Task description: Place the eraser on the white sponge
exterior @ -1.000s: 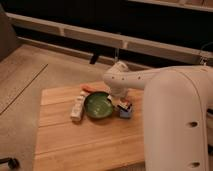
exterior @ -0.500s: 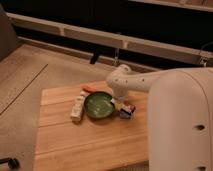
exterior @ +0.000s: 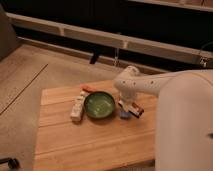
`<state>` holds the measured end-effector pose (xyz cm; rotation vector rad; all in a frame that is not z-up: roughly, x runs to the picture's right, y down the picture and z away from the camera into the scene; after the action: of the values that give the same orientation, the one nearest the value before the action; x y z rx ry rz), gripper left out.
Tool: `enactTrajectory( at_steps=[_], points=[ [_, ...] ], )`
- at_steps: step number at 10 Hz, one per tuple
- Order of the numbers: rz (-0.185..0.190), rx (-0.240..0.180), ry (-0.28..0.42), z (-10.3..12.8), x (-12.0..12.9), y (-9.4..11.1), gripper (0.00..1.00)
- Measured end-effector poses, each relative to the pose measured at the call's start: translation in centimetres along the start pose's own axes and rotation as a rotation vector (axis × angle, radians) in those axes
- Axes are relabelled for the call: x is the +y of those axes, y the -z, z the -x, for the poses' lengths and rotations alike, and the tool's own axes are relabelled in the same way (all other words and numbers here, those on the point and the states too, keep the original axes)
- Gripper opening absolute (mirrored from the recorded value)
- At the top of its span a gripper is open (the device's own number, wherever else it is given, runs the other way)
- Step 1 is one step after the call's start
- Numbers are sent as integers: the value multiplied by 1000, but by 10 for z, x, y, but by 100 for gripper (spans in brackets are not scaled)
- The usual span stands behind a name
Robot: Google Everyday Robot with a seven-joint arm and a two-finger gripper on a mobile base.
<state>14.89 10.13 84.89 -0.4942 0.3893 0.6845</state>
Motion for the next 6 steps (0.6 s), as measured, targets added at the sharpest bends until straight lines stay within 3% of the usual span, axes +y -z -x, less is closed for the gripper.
enactTrajectory(
  at_steps=[3,4,6],
  points=[
    [-11,-35,25,19,2,7,0],
    [-4,-46,52,28,9,7,4],
    [15,-44,74,30,19,5,23]
  ],
)
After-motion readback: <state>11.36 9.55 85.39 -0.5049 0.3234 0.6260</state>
